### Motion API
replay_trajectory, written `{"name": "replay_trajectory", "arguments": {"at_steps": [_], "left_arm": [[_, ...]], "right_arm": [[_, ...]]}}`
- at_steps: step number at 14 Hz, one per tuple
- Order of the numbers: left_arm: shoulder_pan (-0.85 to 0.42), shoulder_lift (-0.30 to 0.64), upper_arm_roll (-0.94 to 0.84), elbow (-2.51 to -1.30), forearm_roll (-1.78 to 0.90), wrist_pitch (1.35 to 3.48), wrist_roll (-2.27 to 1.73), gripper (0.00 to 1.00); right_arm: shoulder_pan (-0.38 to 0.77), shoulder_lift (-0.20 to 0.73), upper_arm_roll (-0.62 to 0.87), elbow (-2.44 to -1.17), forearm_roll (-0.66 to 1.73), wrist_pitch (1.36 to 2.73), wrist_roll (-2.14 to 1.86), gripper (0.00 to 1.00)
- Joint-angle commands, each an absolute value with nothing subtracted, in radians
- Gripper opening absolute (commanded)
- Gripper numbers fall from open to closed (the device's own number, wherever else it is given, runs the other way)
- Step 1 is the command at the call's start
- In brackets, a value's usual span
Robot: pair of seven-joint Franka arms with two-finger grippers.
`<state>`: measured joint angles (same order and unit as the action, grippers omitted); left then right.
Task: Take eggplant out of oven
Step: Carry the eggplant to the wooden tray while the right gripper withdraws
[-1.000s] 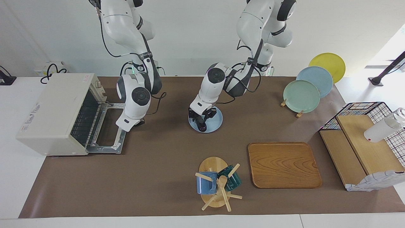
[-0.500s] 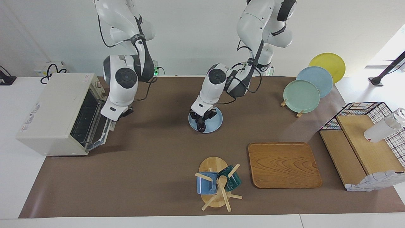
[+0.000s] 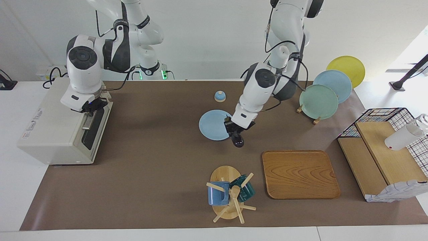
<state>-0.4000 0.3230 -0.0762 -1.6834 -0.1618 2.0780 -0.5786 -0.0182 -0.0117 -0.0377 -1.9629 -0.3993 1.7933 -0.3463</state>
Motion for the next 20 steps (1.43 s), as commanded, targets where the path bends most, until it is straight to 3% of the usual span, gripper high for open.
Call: {"name": "replay_trajectory", "arguments": {"at_steps": [1,4,8,9,10,11,18,19,20], "left_arm": [[-0.261,0.376,-0.087,-1.586,-0.127,2.006,-0.420,0.00],[-0.146,0.391,-0.086,-1.586,-0.109,2.026,-0.221,0.00],[-0.106,0.546,-0.086,-1.510,0.006,2.117,-0.189,0.00],[-0.098,0.570,-0.086,-1.508,0.040,2.149,-0.189,0.00],[-0.095,0.577,-0.087,-1.515,0.057,2.210,-0.189,0.00],[-0.091,0.577,-0.086,-1.535,0.060,2.235,-0.187,0.00],[-0.072,0.574,-0.087,-1.555,0.064,2.244,-0.138,0.00],[-0.072,0.574,-0.087,-1.554,0.064,2.243,-0.138,0.82],[-0.072,0.574,-0.087,-1.549,0.064,2.234,-0.138,1.00]], "right_arm": [[-0.021,-0.051,-0.026,-1.851,-0.275,1.634,-0.357,0.00],[-0.020,-0.043,-0.023,-1.694,-0.203,1.516,-0.359,0.07],[-0.031,-0.031,-0.026,-1.637,-0.106,1.442,-0.275,0.26],[-0.028,-0.032,-0.025,-1.638,-0.101,1.440,-0.275,0.36],[-0.019,-0.035,-0.025,-1.641,-0.101,1.439,-0.270,0.84],[-0.020,-0.035,-0.023,-1.643,-0.100,1.437,-0.270,1.00],[0.091,-0.026,-0.094,-1.643,-0.063,1.431,-0.147,1.00],[0.091,-0.005,-0.100,-1.634,-0.064,1.433,-0.147,1.00],[0.092,0.011,-0.109,-1.626,-0.066,1.427,-0.147,1.00]]}}
